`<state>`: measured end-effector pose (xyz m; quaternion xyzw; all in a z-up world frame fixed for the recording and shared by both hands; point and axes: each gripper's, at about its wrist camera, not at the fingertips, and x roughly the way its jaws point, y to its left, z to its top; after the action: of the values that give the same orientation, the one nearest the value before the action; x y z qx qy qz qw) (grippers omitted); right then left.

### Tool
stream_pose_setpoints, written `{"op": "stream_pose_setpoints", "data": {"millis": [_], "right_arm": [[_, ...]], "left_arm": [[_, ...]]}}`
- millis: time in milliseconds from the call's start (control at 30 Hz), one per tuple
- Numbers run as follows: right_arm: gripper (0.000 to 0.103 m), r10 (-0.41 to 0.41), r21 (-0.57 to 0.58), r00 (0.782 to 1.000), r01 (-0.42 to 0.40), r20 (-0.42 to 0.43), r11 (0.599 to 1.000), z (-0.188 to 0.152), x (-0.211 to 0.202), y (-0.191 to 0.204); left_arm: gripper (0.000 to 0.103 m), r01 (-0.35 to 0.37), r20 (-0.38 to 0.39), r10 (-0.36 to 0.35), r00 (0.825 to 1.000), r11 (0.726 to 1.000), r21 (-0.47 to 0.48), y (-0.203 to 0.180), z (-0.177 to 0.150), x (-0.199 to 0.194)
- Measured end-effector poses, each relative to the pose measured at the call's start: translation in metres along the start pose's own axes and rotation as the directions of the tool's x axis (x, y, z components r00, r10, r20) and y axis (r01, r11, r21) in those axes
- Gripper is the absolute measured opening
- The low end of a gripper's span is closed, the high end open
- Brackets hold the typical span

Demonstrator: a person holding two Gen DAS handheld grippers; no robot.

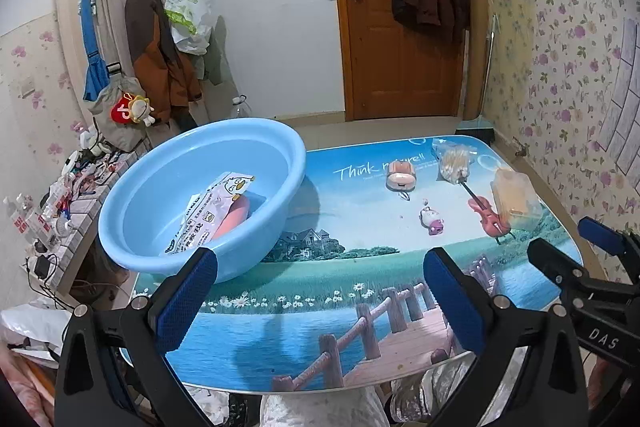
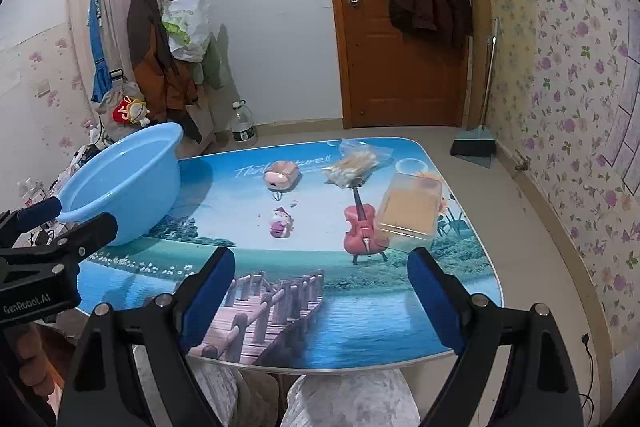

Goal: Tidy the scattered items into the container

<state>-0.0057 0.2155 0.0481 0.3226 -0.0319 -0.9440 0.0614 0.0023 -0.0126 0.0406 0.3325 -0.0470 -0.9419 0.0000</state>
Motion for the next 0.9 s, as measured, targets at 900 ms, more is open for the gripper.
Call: {"op": "stream_pose_setpoints", "data": {"millis": [900], "right_arm": [[0.089, -0.144, 0.095, 0.988, 0.15, -0.063, 0.984, 0.003, 0.042, -0.056]], "left_arm": [[0.103, 0.079, -0.083, -0.072, 0.994, 0.993, 0.089, -0.053, -0.004, 0.048]]}}
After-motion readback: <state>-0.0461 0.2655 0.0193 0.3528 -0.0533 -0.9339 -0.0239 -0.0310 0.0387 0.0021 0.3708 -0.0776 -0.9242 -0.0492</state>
